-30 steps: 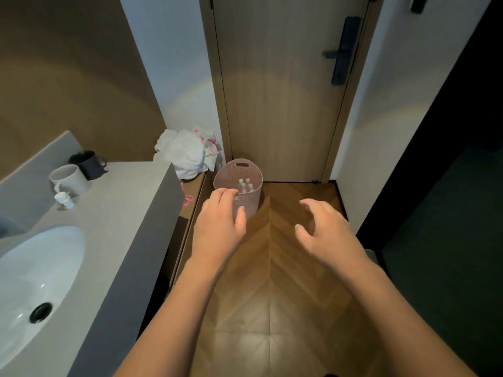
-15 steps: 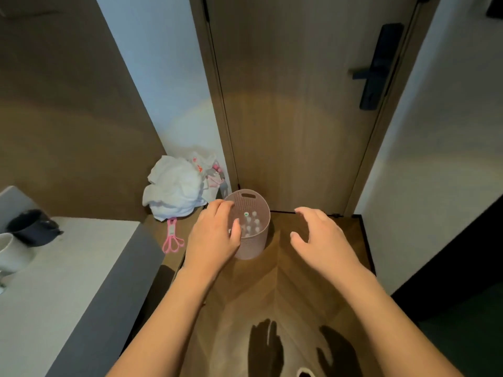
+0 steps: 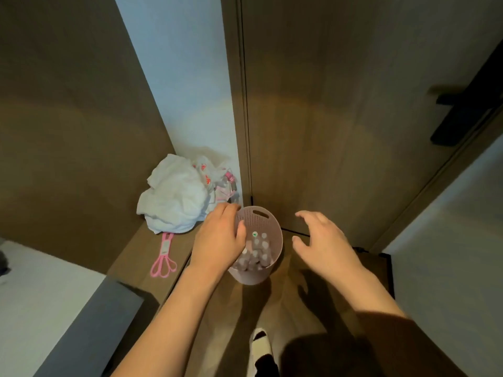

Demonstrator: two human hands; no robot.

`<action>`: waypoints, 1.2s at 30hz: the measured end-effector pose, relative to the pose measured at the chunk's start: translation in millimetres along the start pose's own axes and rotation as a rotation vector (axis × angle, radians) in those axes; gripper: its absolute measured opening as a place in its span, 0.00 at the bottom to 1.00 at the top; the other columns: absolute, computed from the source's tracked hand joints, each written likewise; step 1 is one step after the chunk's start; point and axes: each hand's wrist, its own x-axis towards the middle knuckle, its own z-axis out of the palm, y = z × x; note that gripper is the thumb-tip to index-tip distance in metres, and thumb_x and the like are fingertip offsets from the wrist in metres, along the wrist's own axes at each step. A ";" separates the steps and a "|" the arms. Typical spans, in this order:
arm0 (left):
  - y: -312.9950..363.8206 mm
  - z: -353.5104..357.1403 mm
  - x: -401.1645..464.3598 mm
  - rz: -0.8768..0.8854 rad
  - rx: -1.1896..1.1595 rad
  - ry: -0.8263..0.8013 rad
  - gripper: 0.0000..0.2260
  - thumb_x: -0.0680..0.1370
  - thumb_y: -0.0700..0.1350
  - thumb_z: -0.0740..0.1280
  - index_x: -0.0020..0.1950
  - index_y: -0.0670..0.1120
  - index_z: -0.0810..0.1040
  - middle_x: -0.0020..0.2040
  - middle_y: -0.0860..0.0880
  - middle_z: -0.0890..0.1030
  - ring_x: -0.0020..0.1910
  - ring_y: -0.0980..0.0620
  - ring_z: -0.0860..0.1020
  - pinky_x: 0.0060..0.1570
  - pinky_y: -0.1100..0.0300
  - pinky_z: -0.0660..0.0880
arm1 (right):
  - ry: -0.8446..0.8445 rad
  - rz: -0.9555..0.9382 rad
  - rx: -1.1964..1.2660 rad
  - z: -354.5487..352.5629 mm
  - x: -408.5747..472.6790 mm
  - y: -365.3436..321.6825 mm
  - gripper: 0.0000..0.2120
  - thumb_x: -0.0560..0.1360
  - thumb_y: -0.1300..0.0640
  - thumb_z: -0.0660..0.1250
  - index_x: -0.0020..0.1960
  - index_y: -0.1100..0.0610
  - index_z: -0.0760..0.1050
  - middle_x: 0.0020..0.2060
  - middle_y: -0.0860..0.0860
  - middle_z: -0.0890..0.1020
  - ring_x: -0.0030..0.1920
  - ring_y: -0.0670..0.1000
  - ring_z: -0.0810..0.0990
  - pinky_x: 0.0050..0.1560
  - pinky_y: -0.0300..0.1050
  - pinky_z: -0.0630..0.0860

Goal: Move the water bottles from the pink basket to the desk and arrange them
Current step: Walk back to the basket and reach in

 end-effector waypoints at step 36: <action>-241.9 402.8 217.7 -0.604 -0.148 -0.448 0.16 0.77 0.51 0.60 0.58 0.45 0.78 0.46 0.44 0.81 0.38 0.44 0.82 0.37 0.57 0.77 | -0.728 -0.430 -0.403 344.6 467.6 149.8 0.25 0.79 0.50 0.65 0.73 0.52 0.65 0.69 0.50 0.72 0.66 0.51 0.73 0.60 0.43 0.73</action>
